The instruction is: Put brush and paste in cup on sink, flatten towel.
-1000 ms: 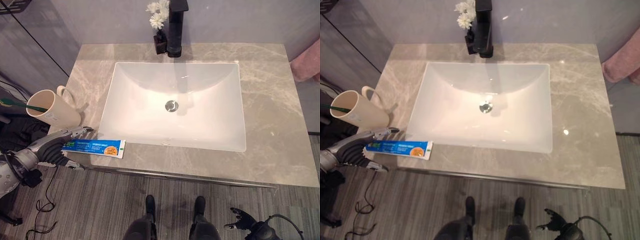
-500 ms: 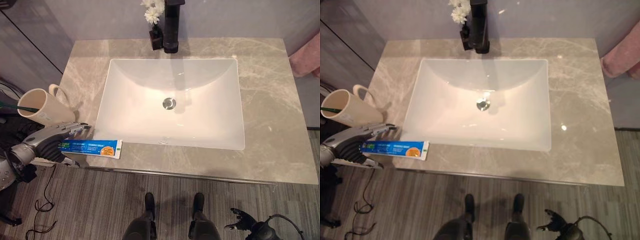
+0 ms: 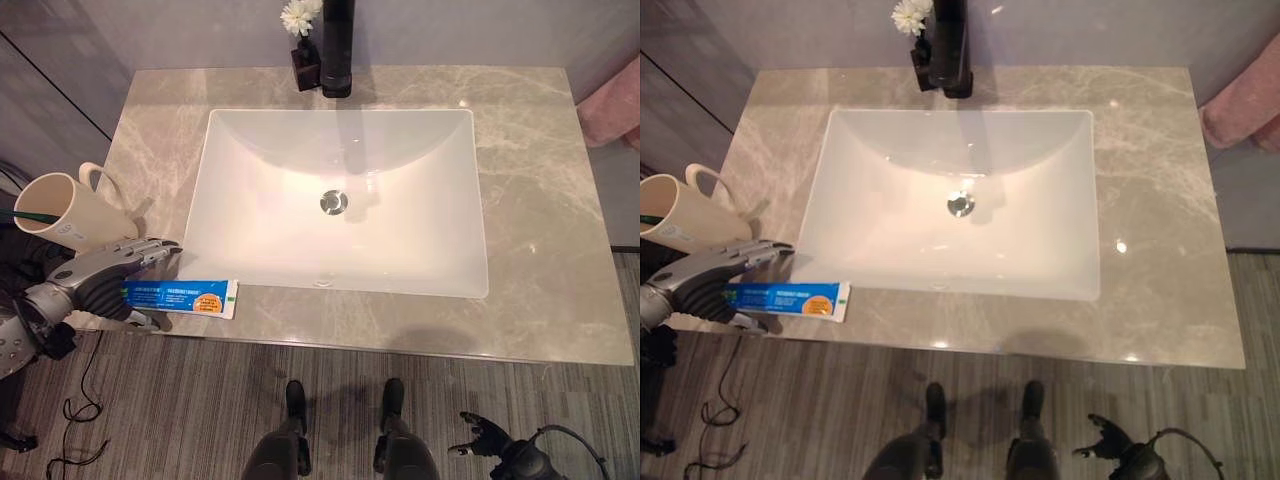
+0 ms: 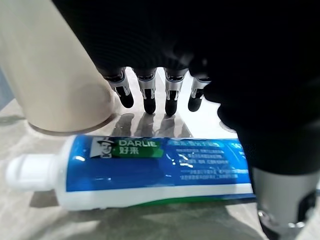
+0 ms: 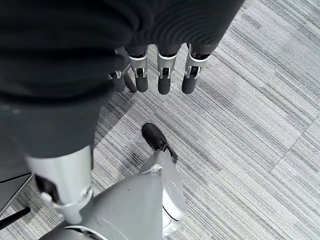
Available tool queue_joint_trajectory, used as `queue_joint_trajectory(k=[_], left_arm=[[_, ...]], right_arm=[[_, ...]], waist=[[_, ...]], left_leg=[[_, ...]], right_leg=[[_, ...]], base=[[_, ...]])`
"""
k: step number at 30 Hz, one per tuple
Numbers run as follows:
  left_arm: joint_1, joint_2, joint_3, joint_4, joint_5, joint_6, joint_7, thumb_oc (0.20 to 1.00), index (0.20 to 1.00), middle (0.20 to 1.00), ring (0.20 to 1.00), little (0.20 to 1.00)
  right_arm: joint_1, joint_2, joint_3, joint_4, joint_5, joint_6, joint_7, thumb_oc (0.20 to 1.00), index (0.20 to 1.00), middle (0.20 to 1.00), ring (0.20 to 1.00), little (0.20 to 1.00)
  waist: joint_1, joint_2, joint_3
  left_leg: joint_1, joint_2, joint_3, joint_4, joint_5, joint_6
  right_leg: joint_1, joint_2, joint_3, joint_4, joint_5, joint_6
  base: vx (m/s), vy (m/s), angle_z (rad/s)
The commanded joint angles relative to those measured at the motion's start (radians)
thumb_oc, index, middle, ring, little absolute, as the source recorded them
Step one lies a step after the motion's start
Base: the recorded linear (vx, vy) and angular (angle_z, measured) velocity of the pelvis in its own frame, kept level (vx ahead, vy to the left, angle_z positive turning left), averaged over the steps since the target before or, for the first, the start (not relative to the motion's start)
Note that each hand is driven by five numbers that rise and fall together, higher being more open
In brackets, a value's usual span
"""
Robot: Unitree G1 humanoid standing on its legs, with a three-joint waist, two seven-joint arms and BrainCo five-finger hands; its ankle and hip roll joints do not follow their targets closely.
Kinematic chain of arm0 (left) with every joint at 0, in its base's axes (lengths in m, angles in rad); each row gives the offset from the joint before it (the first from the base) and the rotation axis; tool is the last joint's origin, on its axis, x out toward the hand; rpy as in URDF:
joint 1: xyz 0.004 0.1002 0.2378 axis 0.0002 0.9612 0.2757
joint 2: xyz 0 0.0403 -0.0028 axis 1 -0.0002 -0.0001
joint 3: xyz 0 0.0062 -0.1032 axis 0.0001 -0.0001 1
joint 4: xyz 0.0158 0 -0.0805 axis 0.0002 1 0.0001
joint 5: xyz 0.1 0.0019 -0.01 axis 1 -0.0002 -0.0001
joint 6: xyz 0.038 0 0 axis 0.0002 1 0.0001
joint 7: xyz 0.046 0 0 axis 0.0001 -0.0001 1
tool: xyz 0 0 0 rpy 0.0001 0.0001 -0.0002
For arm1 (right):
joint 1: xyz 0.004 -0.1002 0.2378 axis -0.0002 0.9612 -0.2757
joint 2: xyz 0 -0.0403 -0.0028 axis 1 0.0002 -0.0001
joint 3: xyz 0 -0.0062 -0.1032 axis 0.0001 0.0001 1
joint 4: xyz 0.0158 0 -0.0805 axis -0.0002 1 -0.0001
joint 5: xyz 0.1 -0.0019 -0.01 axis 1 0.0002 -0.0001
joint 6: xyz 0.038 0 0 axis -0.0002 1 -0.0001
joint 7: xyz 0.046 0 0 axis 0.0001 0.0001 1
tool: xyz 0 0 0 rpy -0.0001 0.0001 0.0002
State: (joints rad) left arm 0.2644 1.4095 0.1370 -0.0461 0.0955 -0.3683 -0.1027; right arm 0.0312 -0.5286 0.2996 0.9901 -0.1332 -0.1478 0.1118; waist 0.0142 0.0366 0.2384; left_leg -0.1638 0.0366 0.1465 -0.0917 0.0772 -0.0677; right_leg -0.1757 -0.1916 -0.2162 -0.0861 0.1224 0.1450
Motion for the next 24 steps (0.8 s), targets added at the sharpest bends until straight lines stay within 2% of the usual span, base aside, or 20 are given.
queue_joint_trajectory(k=[1, 13, 24], left_arm=[[-0.028, 0.014, 0.024, 0.055, 0.007, -0.024, 0.012, 1.0, 1.0, 1.0, 1.0, 1.0], [-0.047, 0.01, -0.05, 0.037, 0.058, -0.031, 0.008, 1.0, 1.0, 1.0, 1.0, 1.0], [-0.103, -0.03, -0.157, 0.068, 0.094, -0.03, 0.007, 1.0, 1.0, 1.0, 1.0, 1.0]], right_arm=[[-0.01, -0.039, 0.045, -0.012, 0.002, -0.008, -0.007, 1.0, 1.0, 1.0, 1.0, 1.0], [-0.014, -0.046, 0.046, -0.027, 0.003, -0.012, -0.02, 1.0, 1.0, 1.0, 1.0, 1.0], [-0.008, -0.04, 0.045, -0.012, 0.006, -0.012, -0.03, 1.0, 1.0, 1.0, 1.0, 1.0]], waist=[[-0.014, -0.035, -0.008], [-0.019, -0.032, 0.001], [-0.028, -0.031, -0.004]], left_leg=[[0.006, -0.073, 0.025, 0.006, -0.046, 0.044], [0.005, -0.068, 0.029, 0.006, -0.044, 0.041], [0.009, -0.065, 0.036, 0.007, -0.047, 0.04]], right_leg=[[-0.019, -0.073, 0.075, 0.033, 0.036, 0.086], [-0.023, -0.07, 0.081, 0.035, 0.028, 0.082], [-0.027, -0.065, 0.09, 0.035, 0.023, 0.077]], base=[[0.0, 0.0, 0.0], [0.0, 0.0, 0.0], [0.0, 0.0, 0.0]])
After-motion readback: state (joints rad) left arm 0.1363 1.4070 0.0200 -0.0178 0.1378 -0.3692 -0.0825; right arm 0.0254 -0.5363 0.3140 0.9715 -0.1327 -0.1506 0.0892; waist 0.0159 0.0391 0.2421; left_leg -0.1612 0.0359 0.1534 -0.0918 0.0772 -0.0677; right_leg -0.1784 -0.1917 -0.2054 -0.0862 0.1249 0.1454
